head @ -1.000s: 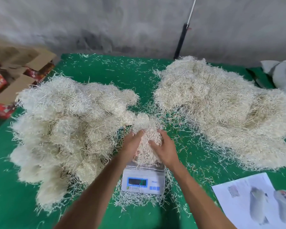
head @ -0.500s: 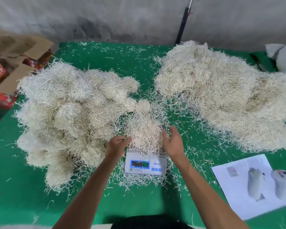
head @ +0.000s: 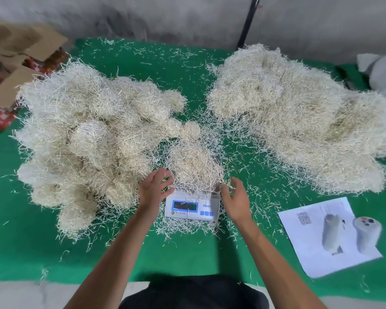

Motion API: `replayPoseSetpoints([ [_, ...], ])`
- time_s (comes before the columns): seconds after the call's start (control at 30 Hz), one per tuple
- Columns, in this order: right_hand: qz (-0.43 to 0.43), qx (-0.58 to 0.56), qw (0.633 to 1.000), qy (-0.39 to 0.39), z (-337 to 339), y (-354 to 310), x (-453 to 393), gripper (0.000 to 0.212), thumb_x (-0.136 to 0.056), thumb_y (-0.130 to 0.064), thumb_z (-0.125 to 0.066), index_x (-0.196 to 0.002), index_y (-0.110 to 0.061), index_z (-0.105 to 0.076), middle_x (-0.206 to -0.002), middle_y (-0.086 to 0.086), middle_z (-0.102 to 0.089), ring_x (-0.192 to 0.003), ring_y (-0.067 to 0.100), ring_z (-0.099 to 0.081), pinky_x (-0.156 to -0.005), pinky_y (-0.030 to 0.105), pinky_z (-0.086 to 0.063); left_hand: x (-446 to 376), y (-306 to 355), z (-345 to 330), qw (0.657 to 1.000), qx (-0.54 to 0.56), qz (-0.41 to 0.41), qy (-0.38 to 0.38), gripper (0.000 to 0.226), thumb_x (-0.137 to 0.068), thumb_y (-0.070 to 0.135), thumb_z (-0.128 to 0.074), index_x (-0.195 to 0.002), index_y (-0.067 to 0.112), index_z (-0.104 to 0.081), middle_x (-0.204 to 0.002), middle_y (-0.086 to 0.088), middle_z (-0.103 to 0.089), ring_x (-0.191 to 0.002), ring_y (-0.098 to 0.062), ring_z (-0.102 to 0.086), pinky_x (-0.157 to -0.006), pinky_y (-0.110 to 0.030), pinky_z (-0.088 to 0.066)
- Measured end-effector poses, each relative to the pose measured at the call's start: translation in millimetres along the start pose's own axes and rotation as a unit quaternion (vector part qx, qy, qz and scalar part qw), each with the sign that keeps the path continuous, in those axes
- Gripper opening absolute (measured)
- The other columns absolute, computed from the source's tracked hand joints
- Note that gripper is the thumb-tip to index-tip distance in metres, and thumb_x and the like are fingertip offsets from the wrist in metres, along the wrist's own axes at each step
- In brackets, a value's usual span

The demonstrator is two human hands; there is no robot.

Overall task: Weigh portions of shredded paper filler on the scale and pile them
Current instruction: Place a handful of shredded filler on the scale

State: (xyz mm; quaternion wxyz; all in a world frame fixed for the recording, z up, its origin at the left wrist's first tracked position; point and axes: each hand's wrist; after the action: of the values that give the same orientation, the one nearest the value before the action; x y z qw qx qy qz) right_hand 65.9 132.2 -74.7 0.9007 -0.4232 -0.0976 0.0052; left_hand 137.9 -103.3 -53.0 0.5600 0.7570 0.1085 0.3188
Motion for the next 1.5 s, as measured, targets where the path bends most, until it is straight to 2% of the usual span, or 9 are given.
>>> replayPoseSetpoints([
  [0.33, -0.041, -0.027, 0.999, -0.017, 4, 16, 13, 0.06, -0.107, -0.035, -0.051, -0.157, -0.009, -0.031, -0.155, 0.009, -0.048, -0.136, 0.028, -0.054, -0.112, 0.05, -0.047, 1, -12, 2, 1.0, -0.027, 0.009, 0.008, 0.015, -0.102, 0.029, -0.059, -0.114, 0.023, -0.065, -0.114, 0.0, -0.073, -0.099, -0.017, -0.074, -0.074, -0.035, -0.062],
  [0.5, -0.061, -0.035, 0.997, -0.01, 7, 25, 17, 0.059, -0.106, -0.033, -0.054, -0.156, -0.009, -0.031, -0.153, 0.008, -0.05, -0.13, 0.026, -0.057, -0.11, 0.047, -0.049, -3, -17, 7, 0.999, -0.025, 0.02, 0.028, 0.036, -0.1, 0.035, -0.058, -0.13, 0.016, -0.06, -0.119, -0.001, -0.071, -0.099, -0.017, -0.074, -0.077, -0.037, -0.062],
  [0.63, -0.059, -0.042, 0.997, -0.014, 7, 31, 15, 0.055, -0.106, -0.029, -0.054, -0.153, -0.012, -0.034, -0.15, 0.006, -0.052, -0.122, 0.022, -0.06, -0.102, 0.037, -0.051, -7, -12, -3, 0.999, -0.043, -0.003, 0.013, 0.014, -0.098, 0.036, -0.06, -0.107, 0.029, -0.067, -0.109, 0.002, -0.074, -0.096, -0.018, -0.074, -0.071, -0.034, -0.062],
  [0.73, -0.056, -0.043, 0.997, -0.018, 8, 26, 6, 0.056, -0.105, -0.031, -0.055, -0.153, -0.012, -0.033, -0.149, 0.007, -0.053, -0.12, 0.022, -0.062, -0.102, 0.04, -0.053, -8, 1, -25, 0.996, -0.071, -0.045, -0.035, 0.011, -0.102, 0.032, -0.056, -0.105, 0.033, -0.067, -0.108, 0.002, -0.075, -0.096, -0.019, -0.074, -0.072, -0.034, -0.062],
  [0.87, -0.026, -0.067, 0.997, -0.005, 18, 6, -22, 0.059, -0.105, -0.031, -0.055, -0.156, -0.015, -0.031, -0.151, 0.003, -0.051, -0.125, 0.017, -0.058, -0.104, 0.035, -0.049, -18, 27, -63, 0.986, -0.093, -0.087, -0.107, 0.023, -0.105, 0.031, -0.052, -0.124, 0.021, -0.06, -0.119, 0.0, -0.07, -0.094, -0.023, -0.075, -0.072, -0.04, -0.063],
  [1.03, 0.008, -0.065, 0.998, 0.017, 42, -17, -68, 0.059, -0.106, -0.032, -0.054, -0.157, -0.013, -0.031, -0.151, 0.005, -0.051, -0.129, 0.022, -0.058, -0.104, 0.036, -0.048, -40, 57, -120, 0.978, -0.074, -0.084, -0.175, 0.031, -0.102, 0.034, -0.056, -0.129, 0.02, -0.059, -0.123, 0.001, -0.069, -0.095, -0.029, -0.074, -0.076, -0.044, -0.063],
  [1.23, 0.024, -0.057, 0.998, 0.019, 66, -14, -124, 0.055, -0.105, -0.028, -0.055, -0.154, -0.011, -0.035, -0.147, 0.009, -0.055, -0.128, 0.026, -0.06, -0.102, 0.033, -0.051, -88, 59, -187, 0.971, -0.106, -0.042, -0.211, 0.031, -0.096, 0.038, -0.065, -0.125, 0.027, -0.064, -0.126, 0.001, -0.067, -0.098, -0.02, -0.074, -0.075, -0.037, -0.062],
  [1.3, 0.025, -0.046, 0.998, 0.017, 70, -8, -147, 0.056, -0.105, -0.026, -0.057, -0.154, -0.01, -0.035, -0.147, 0.008, -0.054, -0.129, 0.026, -0.06, -0.107, 0.04, -0.052, -106, 55, -207, 0.965, -0.133, -0.032, -0.225, 0.031, -0.096, 0.04, -0.064, -0.125, 0.029, -0.063, -0.129, 0.002, -0.064, -0.1, -0.016, -0.073, -0.079, -0.037, -0.062],
  [1.5, 0.047, 0.021, 0.999, -0.004, 65, 6, -235, 0.054, -0.104, -0.026, -0.058, -0.152, -0.01, -0.038, -0.15, 0.012, -0.052, -0.123, 0.027, -0.062, -0.103, 0.04, -0.053, -162, 41, -258, 0.956, -0.201, -0.025, -0.211, 0.036, -0.099, 0.04, -0.059, -0.13, 0.021, -0.059, -0.118, 0.001, -0.064, -0.102, -0.013, -0.069, -0.073, -0.026, -0.06],
])
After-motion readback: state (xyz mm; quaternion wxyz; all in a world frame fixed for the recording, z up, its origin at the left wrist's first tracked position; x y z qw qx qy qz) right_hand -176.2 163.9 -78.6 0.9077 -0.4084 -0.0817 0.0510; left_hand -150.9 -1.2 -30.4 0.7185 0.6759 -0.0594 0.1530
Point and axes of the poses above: each hand's wrist, its own x-axis away from the middle knuckle, its own z-axis out of the back of the hand, y = z × x
